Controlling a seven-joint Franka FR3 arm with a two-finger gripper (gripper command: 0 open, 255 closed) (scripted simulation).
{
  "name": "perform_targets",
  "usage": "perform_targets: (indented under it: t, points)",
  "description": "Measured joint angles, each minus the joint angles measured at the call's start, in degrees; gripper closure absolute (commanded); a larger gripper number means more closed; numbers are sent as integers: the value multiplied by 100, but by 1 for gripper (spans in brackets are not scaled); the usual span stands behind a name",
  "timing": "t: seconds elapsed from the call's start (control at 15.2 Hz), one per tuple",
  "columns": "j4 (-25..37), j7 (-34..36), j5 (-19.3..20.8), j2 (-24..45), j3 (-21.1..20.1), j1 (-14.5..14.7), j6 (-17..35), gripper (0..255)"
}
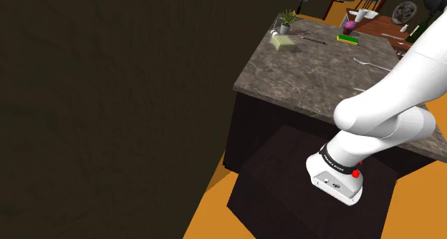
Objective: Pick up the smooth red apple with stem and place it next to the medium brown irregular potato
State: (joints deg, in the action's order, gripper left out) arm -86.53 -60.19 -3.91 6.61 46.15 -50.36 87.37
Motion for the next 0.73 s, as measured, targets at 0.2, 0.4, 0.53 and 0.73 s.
perform_targets:
  t: [0.2, 0.4, 0.53, 0.73]
  points:
    - [-270, 32, 29, -42, -15, 34, 240, 255]
    - [-565, 62, 76, -111, -27, 67, 488, 255]
    - [-741, 67, 87, -127, -31, 77, 652, 255]
    - [-1001, 86, 99, -147, -42, 96, 897, 255]
